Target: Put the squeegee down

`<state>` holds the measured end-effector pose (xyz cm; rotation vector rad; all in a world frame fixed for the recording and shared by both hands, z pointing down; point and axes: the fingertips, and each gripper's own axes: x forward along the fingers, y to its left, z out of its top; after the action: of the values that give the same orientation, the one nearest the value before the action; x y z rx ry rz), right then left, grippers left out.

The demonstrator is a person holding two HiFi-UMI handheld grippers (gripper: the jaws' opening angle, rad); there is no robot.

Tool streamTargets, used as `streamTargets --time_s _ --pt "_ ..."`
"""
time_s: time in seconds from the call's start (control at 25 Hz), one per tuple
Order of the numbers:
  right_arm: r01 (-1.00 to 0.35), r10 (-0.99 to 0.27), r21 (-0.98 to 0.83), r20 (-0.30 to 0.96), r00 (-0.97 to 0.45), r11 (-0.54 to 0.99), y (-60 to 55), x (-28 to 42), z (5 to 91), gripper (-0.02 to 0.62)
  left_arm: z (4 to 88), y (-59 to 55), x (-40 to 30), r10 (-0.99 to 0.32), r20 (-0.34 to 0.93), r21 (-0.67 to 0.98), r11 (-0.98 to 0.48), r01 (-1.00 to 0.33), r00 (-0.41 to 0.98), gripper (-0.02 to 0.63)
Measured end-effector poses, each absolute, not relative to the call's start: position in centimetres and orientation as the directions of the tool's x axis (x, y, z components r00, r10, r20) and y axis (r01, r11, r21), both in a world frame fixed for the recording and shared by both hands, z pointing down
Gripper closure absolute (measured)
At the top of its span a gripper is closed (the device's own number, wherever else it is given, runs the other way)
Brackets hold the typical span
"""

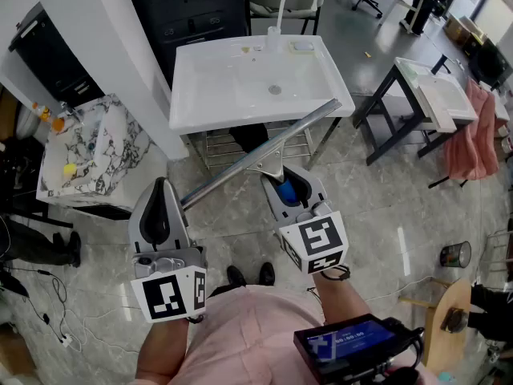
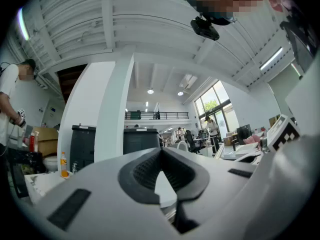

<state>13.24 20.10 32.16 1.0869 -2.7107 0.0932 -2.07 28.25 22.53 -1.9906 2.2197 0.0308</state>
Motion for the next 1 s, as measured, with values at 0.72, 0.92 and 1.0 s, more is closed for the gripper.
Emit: streamTargets --time_s 0.72,0.92,1.0 --pt "-0.678 -0.66 -0.011 0.215 -0.719 0.735 19.7 19.0 32.8 0.483 23.2 29.4 3.6 -0.987 -0.117 -0.124 0.129 -0.984 -0.114 0.597" --pt "-0.671 -0.655 -0.003 0.217 -0.724 0.741 18.6 19.1 33.1 0.483 23.4 28.7 3.1 -0.984 -0.119 -0.128 0.146 -0.981 -0.13 0.597" --pt "-0.671 -0.654 0.002 0.224 -0.722 0.741 17.8 19.0 33.2 0.483 23.3 28.2 2.7 -0.983 -0.124 -0.131 0.151 -0.98 -0.135 0.597"
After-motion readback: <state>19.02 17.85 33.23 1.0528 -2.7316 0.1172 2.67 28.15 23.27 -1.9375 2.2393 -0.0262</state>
